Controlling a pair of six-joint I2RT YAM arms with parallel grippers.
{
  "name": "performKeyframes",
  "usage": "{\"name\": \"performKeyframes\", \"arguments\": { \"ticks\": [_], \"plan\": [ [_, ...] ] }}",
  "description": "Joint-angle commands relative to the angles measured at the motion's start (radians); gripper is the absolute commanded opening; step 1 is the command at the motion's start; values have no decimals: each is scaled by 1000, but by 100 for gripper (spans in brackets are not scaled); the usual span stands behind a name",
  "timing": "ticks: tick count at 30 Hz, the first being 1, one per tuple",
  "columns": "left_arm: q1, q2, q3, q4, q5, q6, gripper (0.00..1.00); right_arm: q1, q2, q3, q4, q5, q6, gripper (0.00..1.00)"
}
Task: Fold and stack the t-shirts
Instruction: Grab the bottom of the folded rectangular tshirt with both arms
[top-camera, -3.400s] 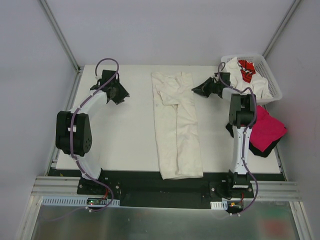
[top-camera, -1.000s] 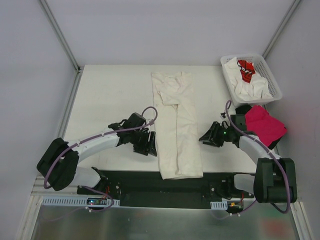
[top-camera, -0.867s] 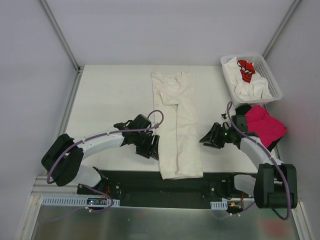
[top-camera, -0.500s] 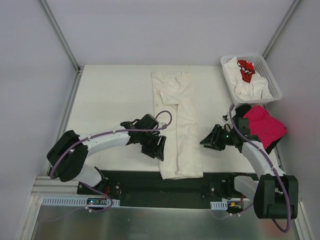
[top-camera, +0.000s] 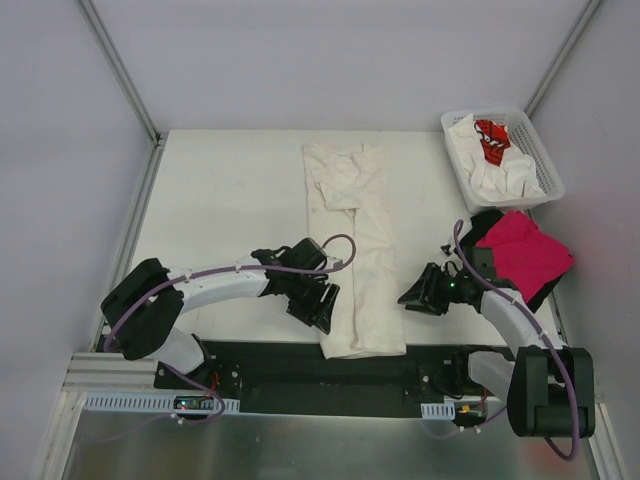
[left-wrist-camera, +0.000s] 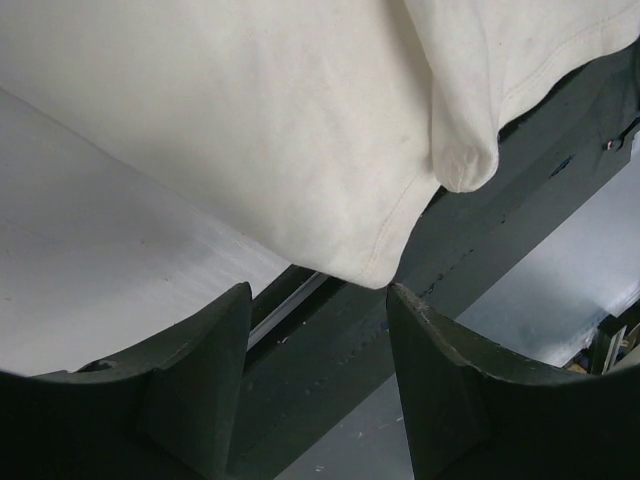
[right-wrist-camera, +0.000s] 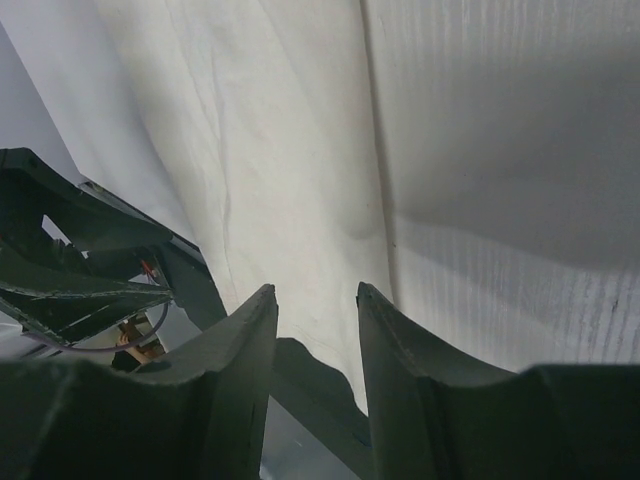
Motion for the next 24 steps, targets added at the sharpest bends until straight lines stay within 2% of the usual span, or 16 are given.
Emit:
{"name": "performKeyframes", "arguments": {
  "ticks": [1,6,14,24],
  "plan": [
    [-30,-20,-3,-17,-26,5,56,-8,-50,15,-83,-13,-49,40],
    [-54,-40,-24,-17,-41,-14,56,-8,-103,-17,-120,-7,-26,41],
    [-88,-18,-25,-9,-97,27,56,-6,-286,-115,-154,36,49,41],
    [-97,77,63,18,-108,84,54,-8,-286,-82,-209,33,43,41]
  ]
}}
